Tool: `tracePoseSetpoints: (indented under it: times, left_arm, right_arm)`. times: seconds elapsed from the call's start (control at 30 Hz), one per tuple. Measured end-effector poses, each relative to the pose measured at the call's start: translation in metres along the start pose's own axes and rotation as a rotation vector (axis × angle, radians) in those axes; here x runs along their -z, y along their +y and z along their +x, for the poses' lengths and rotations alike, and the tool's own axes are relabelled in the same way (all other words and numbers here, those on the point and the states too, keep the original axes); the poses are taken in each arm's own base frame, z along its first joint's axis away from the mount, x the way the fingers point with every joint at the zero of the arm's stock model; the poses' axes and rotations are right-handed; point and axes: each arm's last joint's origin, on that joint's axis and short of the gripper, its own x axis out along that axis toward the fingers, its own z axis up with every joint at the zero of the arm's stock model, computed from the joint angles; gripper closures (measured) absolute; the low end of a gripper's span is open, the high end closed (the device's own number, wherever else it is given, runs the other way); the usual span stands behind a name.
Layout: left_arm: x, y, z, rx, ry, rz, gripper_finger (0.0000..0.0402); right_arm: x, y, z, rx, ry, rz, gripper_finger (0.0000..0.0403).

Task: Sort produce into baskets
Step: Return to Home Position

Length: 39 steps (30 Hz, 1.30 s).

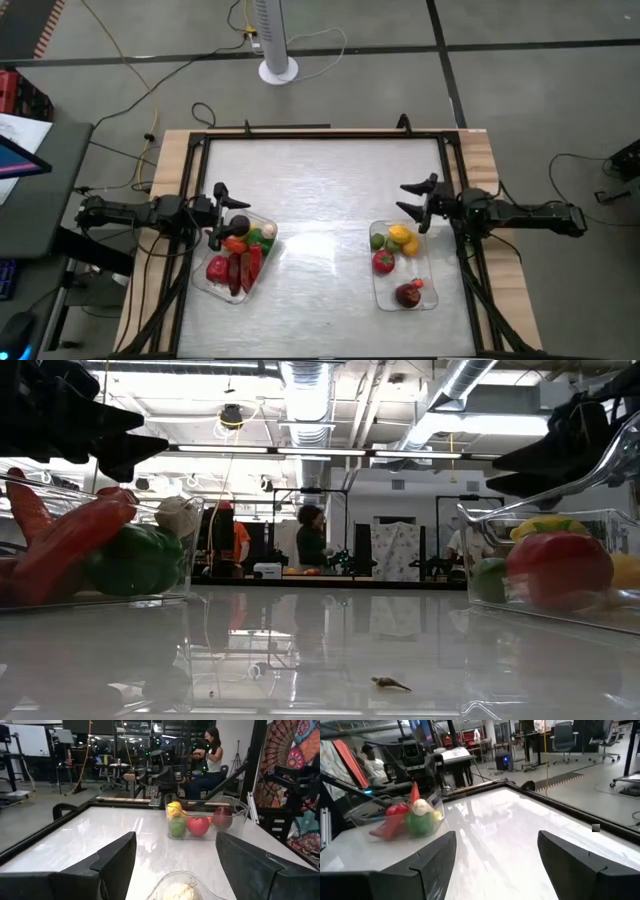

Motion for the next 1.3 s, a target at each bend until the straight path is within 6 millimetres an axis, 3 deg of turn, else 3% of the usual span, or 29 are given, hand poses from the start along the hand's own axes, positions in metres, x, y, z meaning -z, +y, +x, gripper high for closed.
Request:
tracePoseSetpoints:
  times: [1.3]
  left_arm:
    - [0.0006, 0.0, 0.0001, 0.001, 0.002, -0.001, 0.0141]
  right_arm:
    - [0.0019, -0.0001, 0.0006, 0.001, 0.025, -0.008, 0.0097]
